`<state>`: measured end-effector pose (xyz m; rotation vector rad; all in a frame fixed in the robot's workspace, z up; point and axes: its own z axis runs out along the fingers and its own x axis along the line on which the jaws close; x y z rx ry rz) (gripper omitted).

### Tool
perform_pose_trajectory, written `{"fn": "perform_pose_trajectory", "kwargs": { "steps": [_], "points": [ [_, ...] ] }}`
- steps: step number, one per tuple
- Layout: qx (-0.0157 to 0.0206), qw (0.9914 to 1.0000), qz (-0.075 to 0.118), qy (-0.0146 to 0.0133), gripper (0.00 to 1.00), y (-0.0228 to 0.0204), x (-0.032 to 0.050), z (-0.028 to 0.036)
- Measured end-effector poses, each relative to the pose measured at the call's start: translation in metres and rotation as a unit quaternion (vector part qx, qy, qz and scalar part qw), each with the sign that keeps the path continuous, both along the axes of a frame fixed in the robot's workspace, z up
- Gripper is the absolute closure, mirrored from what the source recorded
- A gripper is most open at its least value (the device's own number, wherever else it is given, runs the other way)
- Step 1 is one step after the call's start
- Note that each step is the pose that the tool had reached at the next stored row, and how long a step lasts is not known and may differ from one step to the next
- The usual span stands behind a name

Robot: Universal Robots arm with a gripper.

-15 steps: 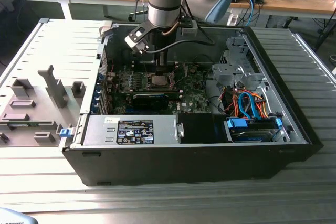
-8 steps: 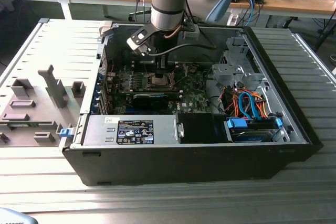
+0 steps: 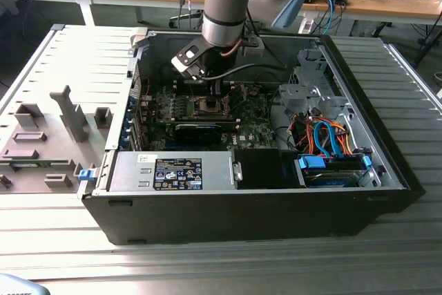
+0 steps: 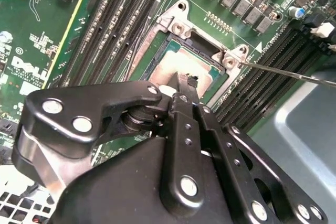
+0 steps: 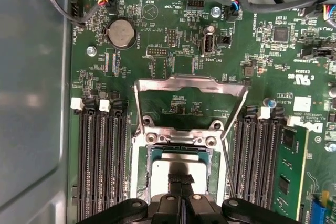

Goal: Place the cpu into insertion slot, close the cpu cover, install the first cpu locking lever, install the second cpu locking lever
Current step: 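Place the cpu into insertion slot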

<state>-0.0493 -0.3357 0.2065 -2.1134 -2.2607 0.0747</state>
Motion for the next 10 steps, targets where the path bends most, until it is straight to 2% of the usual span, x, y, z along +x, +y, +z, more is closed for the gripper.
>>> {"fn": "perform_pose_trajectory", "kwargs": {
  "steps": [4,6,8,10],
  "points": [
    [-0.0002,1.00000,0.000,0.0010,0.89,-0.0001,0.0007,-0.0034],
    [0.0000,1.00000,0.000,0.0008,0.89,0.0000,0.0013,-0.0032],
    [0.0011,1.00000,0.000,0.0001,0.89,0.0003,0.0016,0.0008],
    [0.0001,1.00000,0.000,0.0008,0.89,0.0000,0.0014,0.0079]
  ]
}}
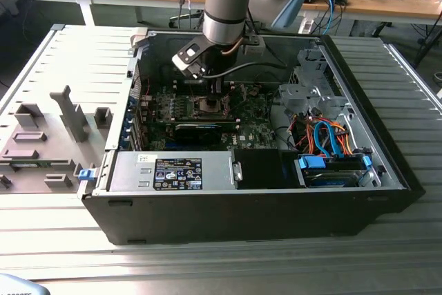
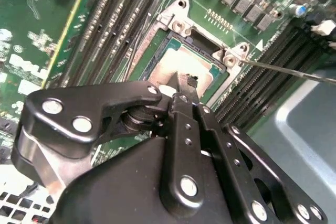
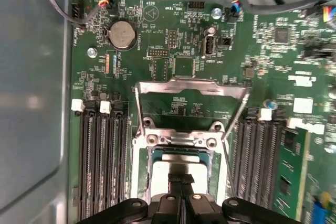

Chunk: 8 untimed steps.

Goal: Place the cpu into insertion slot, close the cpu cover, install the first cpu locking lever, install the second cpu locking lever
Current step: 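Place the cpu into insertion slot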

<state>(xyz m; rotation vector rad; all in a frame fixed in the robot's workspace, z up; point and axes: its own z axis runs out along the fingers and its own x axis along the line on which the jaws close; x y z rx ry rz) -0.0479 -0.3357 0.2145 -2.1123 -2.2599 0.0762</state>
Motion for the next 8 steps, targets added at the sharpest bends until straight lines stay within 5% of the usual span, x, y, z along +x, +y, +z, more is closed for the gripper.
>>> {"fn": "perform_pose_trajectory", "kwargs": {
  "steps": [3,5,8],
  "points": [
    [-0.0001,1.00000,0.000,0.0000,0.89,-0.0001,-0.0001,0.0094],
    [-0.0001,1.00000,0.000,0.0000,0.89,0.0000,-0.0001,0.0251],
    [0.0000,1.00000,0.000,0.0000,0.89,0.0000,-0.0001,0.0371]
  ]
}}
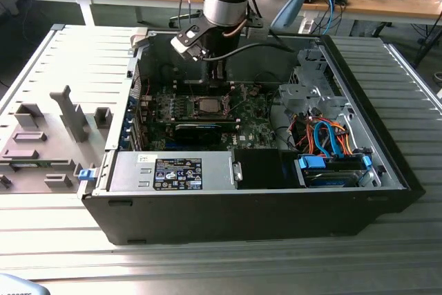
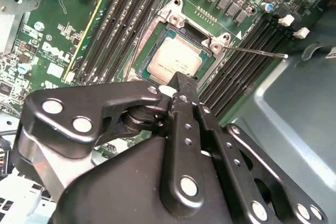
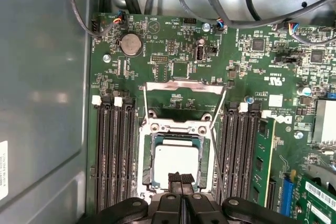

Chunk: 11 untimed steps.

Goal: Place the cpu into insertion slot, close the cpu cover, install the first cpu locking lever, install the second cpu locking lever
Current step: 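Place the cpu into insertion slot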

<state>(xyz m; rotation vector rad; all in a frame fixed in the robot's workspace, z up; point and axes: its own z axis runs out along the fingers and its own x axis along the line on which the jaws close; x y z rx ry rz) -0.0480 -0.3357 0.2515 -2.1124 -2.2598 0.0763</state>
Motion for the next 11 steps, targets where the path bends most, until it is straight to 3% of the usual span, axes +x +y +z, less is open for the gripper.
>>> {"fn": "perform_pose_trajectory", "kwargs": {
  "steps": [1,11],
  "points": [
    [0.0000,1.00000,0.000,0.0000,0.89,0.0000,0.0000,0.0043],
    [0.0000,1.00000,0.000,0.0000,0.89,0.0000,0.0000,0.0257]
  ]
}}
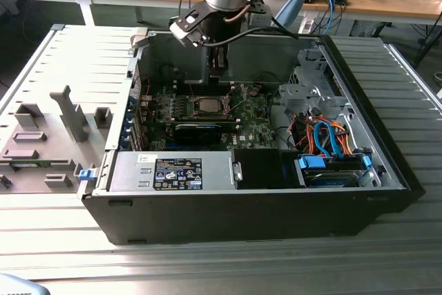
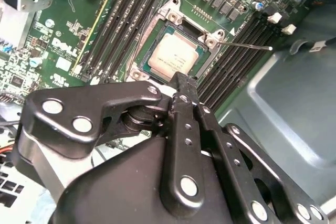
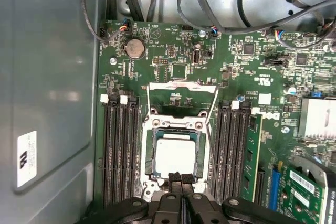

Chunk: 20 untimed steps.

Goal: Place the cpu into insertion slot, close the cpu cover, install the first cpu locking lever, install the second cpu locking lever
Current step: 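Place the cpu into insertion slot, then close the cpu cover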

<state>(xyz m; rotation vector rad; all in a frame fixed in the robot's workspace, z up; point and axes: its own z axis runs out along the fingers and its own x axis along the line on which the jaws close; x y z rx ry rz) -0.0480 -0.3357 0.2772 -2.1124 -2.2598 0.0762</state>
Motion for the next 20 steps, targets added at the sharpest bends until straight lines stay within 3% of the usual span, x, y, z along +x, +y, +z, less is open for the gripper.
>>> {"fn": "perform_pose_trajectory", "kwargs": {
  "steps": [4,15,20],
  "points": [
    [0.0000,1.00000,0.000,0.0000,0.89,0.0000,0.0000,0.0066],
    [-0.0001,1.00000,0.000,0.0001,0.89,0.0000,0.0009,0.0069],
    [-0.0001,1.00000,0.000,0.0004,0.89,0.0000,0.0072,0.0068]
  ]
}}
